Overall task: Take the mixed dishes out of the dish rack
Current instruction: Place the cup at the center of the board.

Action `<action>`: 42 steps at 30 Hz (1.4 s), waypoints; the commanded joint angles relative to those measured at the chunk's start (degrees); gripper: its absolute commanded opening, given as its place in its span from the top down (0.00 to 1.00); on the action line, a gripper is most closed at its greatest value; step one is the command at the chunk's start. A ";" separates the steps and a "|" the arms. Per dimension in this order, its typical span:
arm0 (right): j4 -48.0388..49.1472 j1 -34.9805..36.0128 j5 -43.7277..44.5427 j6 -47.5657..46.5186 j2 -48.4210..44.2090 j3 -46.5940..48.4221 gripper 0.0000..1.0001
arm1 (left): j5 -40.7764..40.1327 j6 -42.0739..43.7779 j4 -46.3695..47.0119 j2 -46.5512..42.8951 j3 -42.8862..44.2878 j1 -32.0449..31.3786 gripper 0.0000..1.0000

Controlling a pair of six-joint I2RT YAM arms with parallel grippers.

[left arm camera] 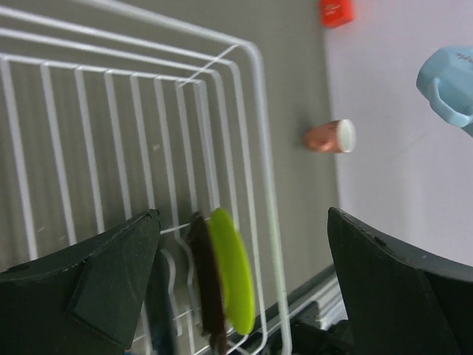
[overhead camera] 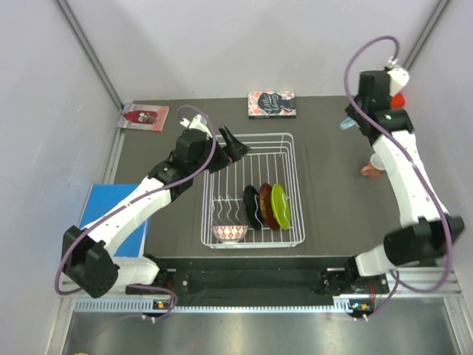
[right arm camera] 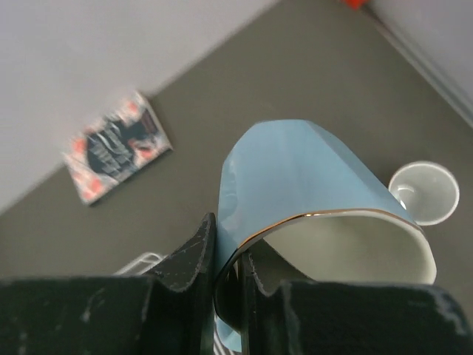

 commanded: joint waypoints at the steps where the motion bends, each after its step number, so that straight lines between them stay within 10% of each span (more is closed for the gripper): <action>1: -4.63 -3.57 -8.50 1.97 10.62 6.52 1.00 | -3.72 2.74 -11.23 1.73 3.08 0.01 0.01; 27: -4.19 -12.28 -10.28 -0.66 35.44 10.57 0.99 | -4.69 6.00 -13.35 2.52 -1.76 0.01 0.01; 42: -1.56 -12.55 -16.52 -0.31 28.77 11.00 0.22 | -1.18 6.44 -14.14 5.34 -0.35 0.01 0.01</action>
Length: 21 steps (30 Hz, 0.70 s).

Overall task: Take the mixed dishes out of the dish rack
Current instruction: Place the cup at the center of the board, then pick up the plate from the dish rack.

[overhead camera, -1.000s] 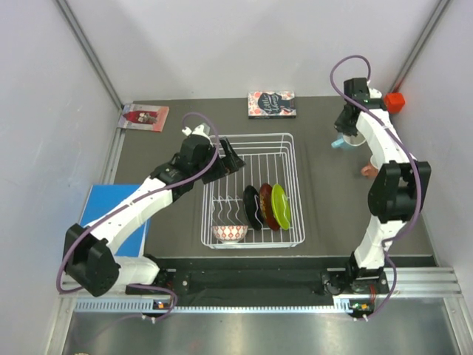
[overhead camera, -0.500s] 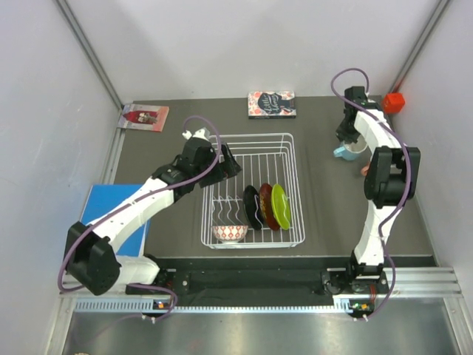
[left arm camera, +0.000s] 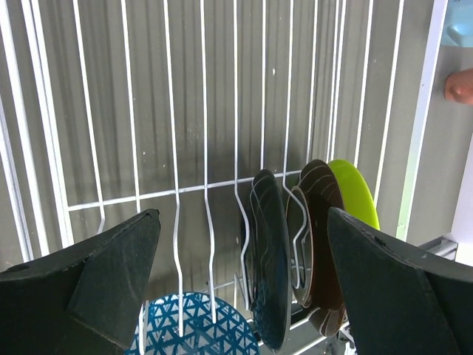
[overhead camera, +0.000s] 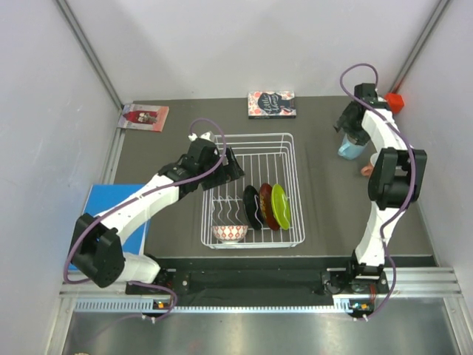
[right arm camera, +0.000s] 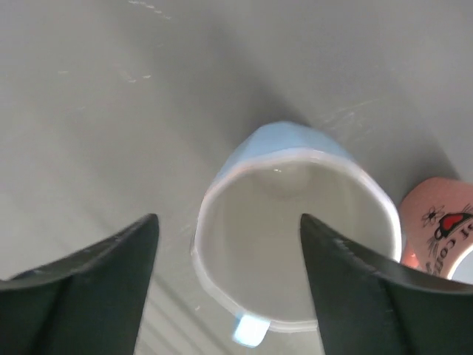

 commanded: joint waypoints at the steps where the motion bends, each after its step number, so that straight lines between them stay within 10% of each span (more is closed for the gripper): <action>1: 2.99 0.69 -2.60 0.17 -7.78 3.49 0.15 | 1.14 0.73 0.09 -0.02 1.62 0.01 0.01; 12: 12.82 14.39 -2.53 -2.02 -29.91 -3.44 0.00 | -1.58 1.35 0.97 -3.00 1.18 -0.08 0.01; 21: 37.13 26.01 2.32 3.50 -55.67 -41.83 0.00 | 0.27 3.19 1.24 -0.81 2.23 -0.08 0.01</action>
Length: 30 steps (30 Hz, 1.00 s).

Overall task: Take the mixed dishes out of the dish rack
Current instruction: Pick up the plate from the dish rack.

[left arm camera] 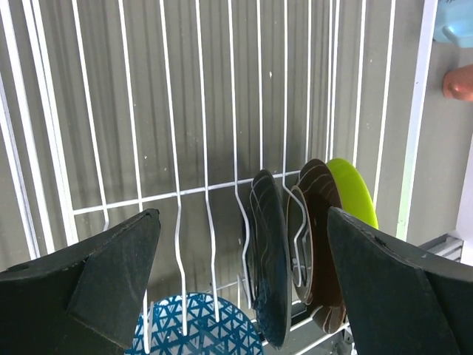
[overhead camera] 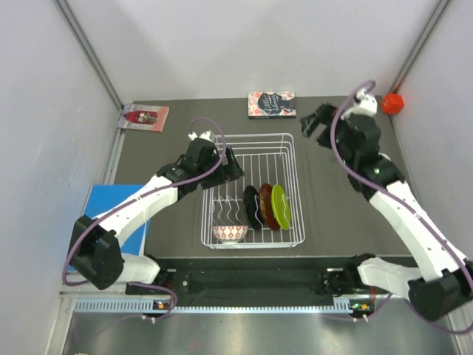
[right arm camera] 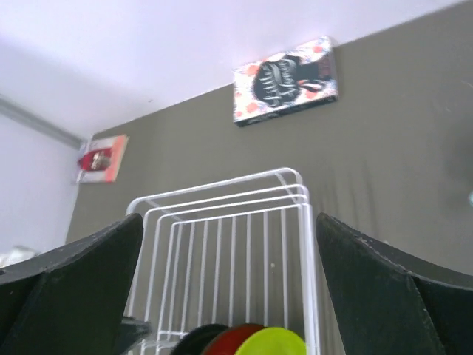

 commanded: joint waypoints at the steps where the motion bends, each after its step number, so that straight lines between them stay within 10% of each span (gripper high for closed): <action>1: 14.90 -1.46 0.38 4.89 -8.98 -18.71 0.00 | -1.56 1.60 0.58 -0.63 2.21 -0.25 0.01; 9: 13.46 4.94 -0.25 -4.77 -19.74 -27.57 0.00 | -13.53 1.77 1.89 -8.54 -1.65 -0.25 0.04; 22: -1.50 34.03 19.07 -3.12 -14.48 -28.97 0.00 | -12.66 3.97 -2.41 -9.16 -1.48 -0.34 0.03; 30: -2.29 38.44 22.25 -0.57 -11.05 -28.97 0.28 | -11.95 4.15 -2.50 -9.42 -2.01 -0.34 0.04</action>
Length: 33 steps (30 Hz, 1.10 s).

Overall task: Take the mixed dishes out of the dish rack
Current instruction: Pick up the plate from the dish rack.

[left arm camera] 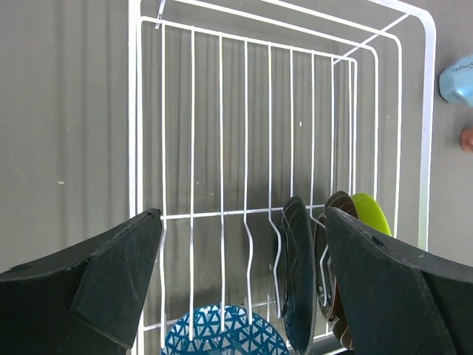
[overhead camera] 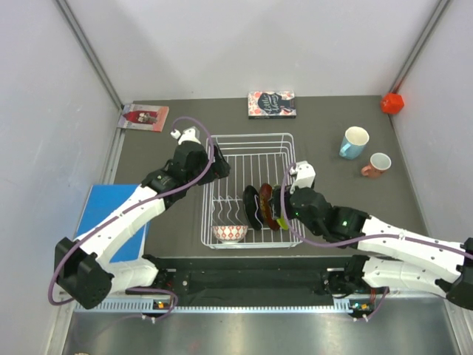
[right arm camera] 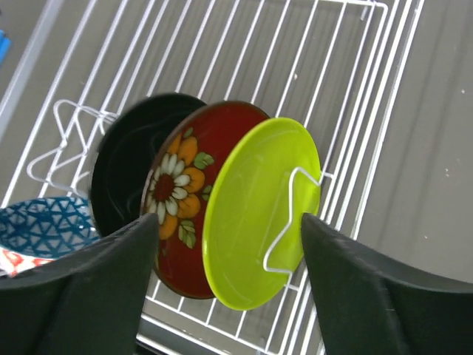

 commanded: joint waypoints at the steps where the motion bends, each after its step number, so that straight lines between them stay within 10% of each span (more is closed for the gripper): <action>1: -0.20 1.63 4.91 1.47 1.54 0.36 0.30 | 0.11 0.98 0.26 -0.44 -0.94 -0.17 0.04; 20: 1.47 3.21 4.48 0.06 10.60 2.91 0.54 | 1.08 0.27 0.70 -0.71 -3.40 -0.17 0.04; 33: -0.46 4.27 3.16 -0.47 11.22 4.58 1.00 | 1.87 0.19 1.14 -0.62 -3.84 -0.17 0.05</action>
